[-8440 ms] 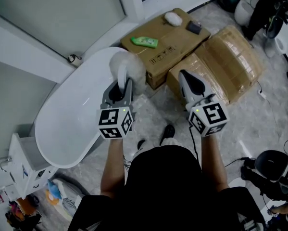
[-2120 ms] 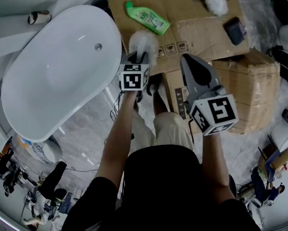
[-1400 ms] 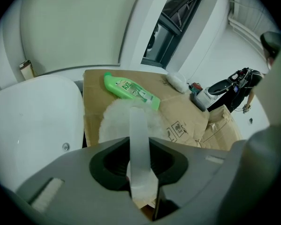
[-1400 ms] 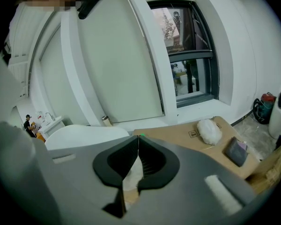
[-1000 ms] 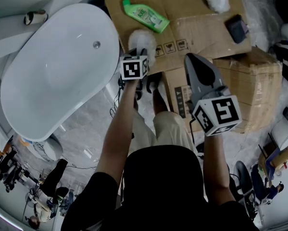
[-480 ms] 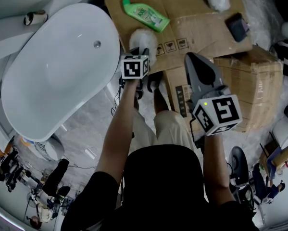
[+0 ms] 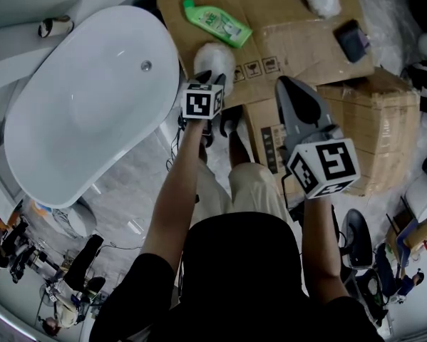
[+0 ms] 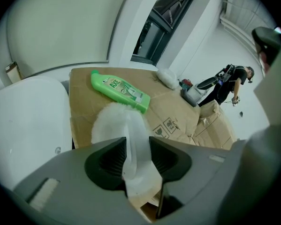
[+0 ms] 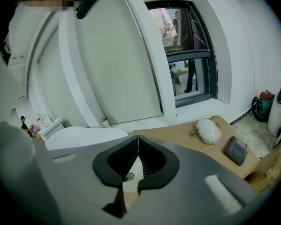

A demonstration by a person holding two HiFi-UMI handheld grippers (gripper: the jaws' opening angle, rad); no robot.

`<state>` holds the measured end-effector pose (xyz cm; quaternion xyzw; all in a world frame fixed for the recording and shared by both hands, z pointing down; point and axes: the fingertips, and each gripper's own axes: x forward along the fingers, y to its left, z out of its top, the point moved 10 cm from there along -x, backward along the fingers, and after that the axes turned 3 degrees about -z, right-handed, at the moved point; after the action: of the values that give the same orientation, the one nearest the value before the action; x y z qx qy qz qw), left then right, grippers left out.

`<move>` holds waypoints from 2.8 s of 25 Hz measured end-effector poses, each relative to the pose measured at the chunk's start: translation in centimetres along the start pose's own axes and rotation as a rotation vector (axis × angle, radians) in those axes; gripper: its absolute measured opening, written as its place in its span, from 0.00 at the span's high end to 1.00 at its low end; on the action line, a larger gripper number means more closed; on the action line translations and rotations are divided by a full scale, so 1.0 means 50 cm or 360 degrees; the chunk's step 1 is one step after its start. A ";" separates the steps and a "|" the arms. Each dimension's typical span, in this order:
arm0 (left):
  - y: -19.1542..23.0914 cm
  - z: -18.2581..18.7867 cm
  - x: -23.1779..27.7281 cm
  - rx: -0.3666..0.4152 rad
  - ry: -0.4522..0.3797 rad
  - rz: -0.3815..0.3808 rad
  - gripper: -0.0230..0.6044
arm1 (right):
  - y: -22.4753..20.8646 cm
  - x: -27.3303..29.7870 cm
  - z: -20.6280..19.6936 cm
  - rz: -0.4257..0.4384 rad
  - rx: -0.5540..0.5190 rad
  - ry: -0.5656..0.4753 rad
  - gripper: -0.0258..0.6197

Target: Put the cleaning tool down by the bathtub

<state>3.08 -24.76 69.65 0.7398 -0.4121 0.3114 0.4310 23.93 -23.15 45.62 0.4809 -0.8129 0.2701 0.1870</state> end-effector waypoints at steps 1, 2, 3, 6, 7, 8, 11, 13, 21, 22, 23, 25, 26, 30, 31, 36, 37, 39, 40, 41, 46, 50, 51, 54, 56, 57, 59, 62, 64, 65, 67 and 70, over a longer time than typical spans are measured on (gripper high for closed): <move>0.000 0.000 -0.001 0.0005 0.0001 0.0002 0.72 | -0.001 -0.001 0.001 -0.0001 0.0000 -0.0001 0.95; -0.001 -0.001 -0.003 0.0007 0.0002 0.0003 0.72 | -0.002 -0.002 0.002 -0.0002 0.0001 -0.0002 0.95; -0.001 -0.001 -0.004 0.0009 0.0004 0.0005 0.72 | -0.003 -0.003 0.002 -0.0003 0.0002 -0.0004 0.95; -0.004 0.000 -0.011 0.0016 0.0004 0.0007 0.72 | -0.005 -0.005 0.005 0.0002 0.0004 -0.0013 0.95; -0.005 0.000 -0.014 0.0020 0.0000 0.0009 0.72 | -0.005 -0.006 0.005 0.0005 0.0003 -0.0018 0.95; -0.006 0.001 -0.017 0.0026 -0.0003 0.0011 0.72 | -0.005 -0.007 0.007 0.0008 0.0002 -0.0024 0.95; -0.013 0.001 -0.031 0.0075 0.0003 0.0013 0.72 | -0.003 -0.012 0.014 0.0022 0.0007 -0.0040 0.95; -0.020 0.000 -0.041 0.0114 0.0012 0.0016 0.72 | -0.004 -0.014 0.016 0.0034 0.0007 -0.0043 0.95; -0.043 -0.014 -0.088 0.0208 0.0013 0.0011 0.72 | -0.002 -0.027 0.022 0.0052 0.0016 -0.0062 0.95; -0.043 -0.016 -0.094 0.0215 0.0016 0.0010 0.72 | -0.003 -0.028 0.023 0.0047 0.0020 -0.0064 0.95; -0.042 -0.018 -0.099 0.0223 0.0018 0.0009 0.72 | -0.003 -0.028 0.023 0.0042 0.0025 -0.0065 0.95; -0.040 -0.020 -0.115 0.0234 0.0022 0.0005 0.72 | -0.002 -0.030 0.022 0.0032 0.0031 -0.0070 0.95; -0.040 -0.022 -0.123 0.0239 0.0023 0.0002 0.72 | 0.001 -0.033 0.021 0.0027 0.0033 -0.0074 0.95; -0.036 -0.038 -0.157 0.0262 0.0009 -0.0004 0.72 | 0.020 -0.048 0.017 0.0006 0.0023 -0.0092 0.95; -0.034 -0.043 -0.167 0.0264 -0.0001 -0.0005 0.73 | 0.029 -0.054 0.015 0.0001 0.0020 -0.0096 0.95; -0.029 -0.066 -0.224 0.0290 -0.0054 -0.0021 0.74 | 0.088 -0.088 0.001 -0.0027 0.0013 -0.0117 0.95; -0.029 -0.071 -0.236 0.0297 -0.0062 -0.0026 0.74 | 0.101 -0.095 -0.002 -0.0032 0.0013 -0.0122 0.95; -0.028 -0.081 -0.262 0.0315 -0.0082 -0.0038 0.74 | 0.128 -0.109 -0.008 -0.0042 0.0009 -0.0133 0.95; -0.029 -0.085 -0.275 0.0325 -0.0095 -0.0043 0.74 | 0.142 -0.116 -0.010 -0.0045 0.0005 -0.0140 0.95; -0.030 -0.088 -0.290 0.0334 -0.0112 -0.0048 0.74 | 0.155 -0.124 -0.012 -0.0049 -0.0001 -0.0149 0.95; -0.033 -0.104 -0.378 0.0388 -0.0225 -0.0072 0.76 | 0.230 -0.170 -0.016 -0.0078 -0.0042 -0.0207 0.95; -0.027 -0.125 -0.453 0.0418 -0.0335 -0.0085 0.76 | 0.298 -0.203 -0.022 -0.0097 -0.0092 -0.0258 0.95; -0.026 -0.133 -0.473 0.0423 -0.0359 -0.0087 0.76 | 0.315 -0.213 -0.024 -0.0099 -0.0104 -0.0274 0.95; -0.023 -0.156 -0.533 0.0444 -0.0428 -0.0094 0.76 | 0.368 -0.244 -0.031 -0.0110 -0.0134 -0.0313 0.95; -0.021 -0.164 -0.572 0.0465 -0.0476 -0.0102 0.76 | 0.399 -0.263 -0.033 -0.0123 -0.0153 -0.0338 0.95; -0.021 -0.169 -0.590 0.0474 -0.0501 -0.0107 0.76 | 0.414 -0.274 -0.036 -0.0131 -0.0160 -0.0350 0.95; -0.022 -0.182 -0.624 0.0494 -0.0547 -0.0115 0.76 | 0.441 -0.296 -0.047 -0.0147 -0.0172 -0.0372 0.95; -0.021 -0.206 -0.671 0.0522 -0.0603 -0.0122 0.77 | 0.479 -0.329 -0.067 -0.0170 -0.0189 -0.0400 0.95; -0.021 -0.223 -0.701 0.0541 -0.0636 -0.0128 0.77 | 0.504 -0.351 -0.080 -0.0186 -0.0196 -0.0421 0.95; -0.022 -0.232 -0.715 0.0549 -0.0653 -0.0130 0.77 | 0.515 -0.361 -0.086 -0.0194 -0.0198 -0.0432 0.95; -0.024 -0.248 -0.742 0.0558 -0.0686 -0.0137 0.78 | 0.537 -0.381 -0.096 -0.0207 -0.0199 -0.0454 0.95; -0.030 -0.268 -0.782 0.0571 -0.0730 -0.0146 0.78 | 0.566 -0.409 -0.108 -0.0221 -0.0200 -0.0486 0.95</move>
<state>-15.25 1.02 43.02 0.8731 -0.4034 0.1843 0.2025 8.76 5.20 30.99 0.5586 -0.8120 0.1291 0.1094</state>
